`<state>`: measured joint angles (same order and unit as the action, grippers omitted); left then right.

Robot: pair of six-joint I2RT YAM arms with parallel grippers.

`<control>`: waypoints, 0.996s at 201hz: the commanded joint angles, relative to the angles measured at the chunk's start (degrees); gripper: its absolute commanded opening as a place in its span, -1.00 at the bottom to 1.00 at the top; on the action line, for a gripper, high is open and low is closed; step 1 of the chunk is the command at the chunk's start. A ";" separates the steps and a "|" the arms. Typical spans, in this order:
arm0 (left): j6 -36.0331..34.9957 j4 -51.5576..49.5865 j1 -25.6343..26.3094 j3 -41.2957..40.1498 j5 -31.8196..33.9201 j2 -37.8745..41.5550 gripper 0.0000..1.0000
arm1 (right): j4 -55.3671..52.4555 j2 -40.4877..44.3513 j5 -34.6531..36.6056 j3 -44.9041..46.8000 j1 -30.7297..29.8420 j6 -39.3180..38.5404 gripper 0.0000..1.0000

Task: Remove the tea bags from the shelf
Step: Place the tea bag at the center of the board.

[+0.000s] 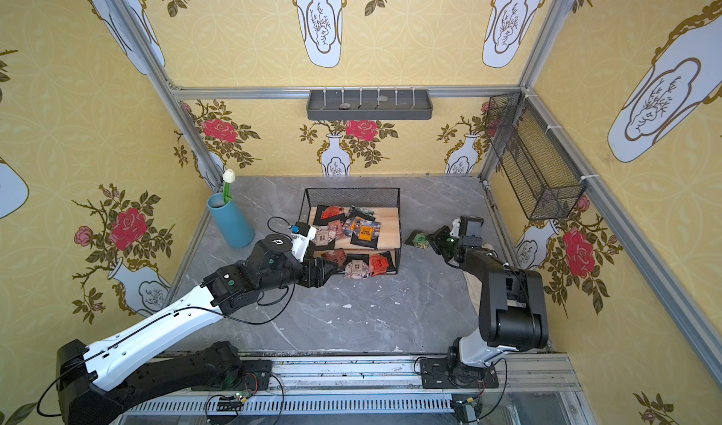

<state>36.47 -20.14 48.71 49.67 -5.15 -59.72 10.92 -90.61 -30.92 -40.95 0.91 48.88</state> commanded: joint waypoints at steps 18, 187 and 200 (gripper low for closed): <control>-0.78 0.71 0.07 0.02 0.49 0.74 0.64 | 7.52 -4.23 5.76 -0.48 -2.76 3.90 -0.88; -1.30 -0.51 0.19 0.75 1.26 2.11 0.64 | 8.99 -5.25 12.37 4.37 -7.26 5.91 -0.35; -1.40 -0.60 0.23 0.70 1.28 2.16 0.64 | 8.58 -4.19 12.18 5.15 -7.54 5.75 -0.29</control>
<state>35.99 -21.08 48.82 50.09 -4.45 -57.76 19.35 -96.38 -19.29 -36.93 -6.31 55.40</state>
